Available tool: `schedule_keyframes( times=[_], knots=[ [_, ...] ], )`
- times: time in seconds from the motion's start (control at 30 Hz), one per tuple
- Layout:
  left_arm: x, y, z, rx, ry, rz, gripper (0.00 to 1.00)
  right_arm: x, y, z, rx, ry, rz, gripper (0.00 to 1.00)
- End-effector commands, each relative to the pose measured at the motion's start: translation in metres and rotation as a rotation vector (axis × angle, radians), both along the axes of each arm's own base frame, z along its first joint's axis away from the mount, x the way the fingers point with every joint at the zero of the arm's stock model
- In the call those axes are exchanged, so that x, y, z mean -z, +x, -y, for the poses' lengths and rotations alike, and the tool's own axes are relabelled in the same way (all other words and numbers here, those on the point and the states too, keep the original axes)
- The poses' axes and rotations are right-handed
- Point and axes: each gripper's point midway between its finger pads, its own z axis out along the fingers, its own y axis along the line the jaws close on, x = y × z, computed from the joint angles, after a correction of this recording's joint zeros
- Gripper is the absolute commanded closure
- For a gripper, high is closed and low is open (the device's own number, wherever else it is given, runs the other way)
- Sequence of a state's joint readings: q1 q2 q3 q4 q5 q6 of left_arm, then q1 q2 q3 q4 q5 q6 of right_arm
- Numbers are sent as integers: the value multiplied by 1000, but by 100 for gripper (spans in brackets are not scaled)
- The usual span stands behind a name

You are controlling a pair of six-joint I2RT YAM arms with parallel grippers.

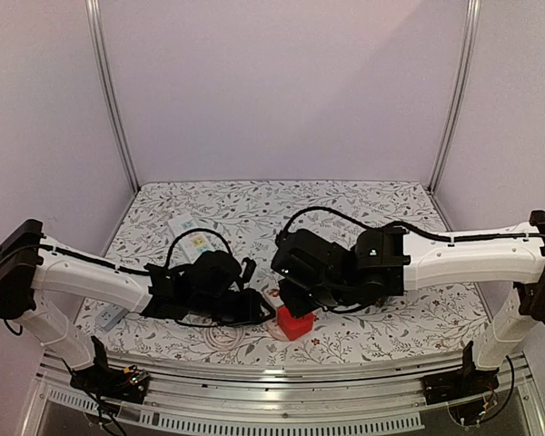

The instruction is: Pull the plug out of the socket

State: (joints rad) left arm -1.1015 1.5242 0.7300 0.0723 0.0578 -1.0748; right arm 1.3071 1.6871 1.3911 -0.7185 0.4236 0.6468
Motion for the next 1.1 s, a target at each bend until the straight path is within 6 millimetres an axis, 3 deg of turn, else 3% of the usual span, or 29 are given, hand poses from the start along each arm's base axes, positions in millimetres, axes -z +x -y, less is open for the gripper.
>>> schedule_keyframes(
  times=[0.0,0.2,0.33,0.5,0.83,1.07],
  knots=[
    [6,-9,-20,27,140,8,64,-27,17,38,79,25,65,85],
    [-33,-1,-32,-16,99,88,44,-27,40,95,209,47,57,80],
    [-43,4,-51,-57,103,114,25,-1,53,121,272,53,-25,80],
    [-37,4,-76,-97,124,98,13,40,66,142,306,1,-129,80],
    [-34,0,-113,-167,114,84,7,88,80,140,284,-81,-239,79],
    [-38,-2,-114,-142,94,92,6,113,85,132,277,-127,-281,76]
  ],
)
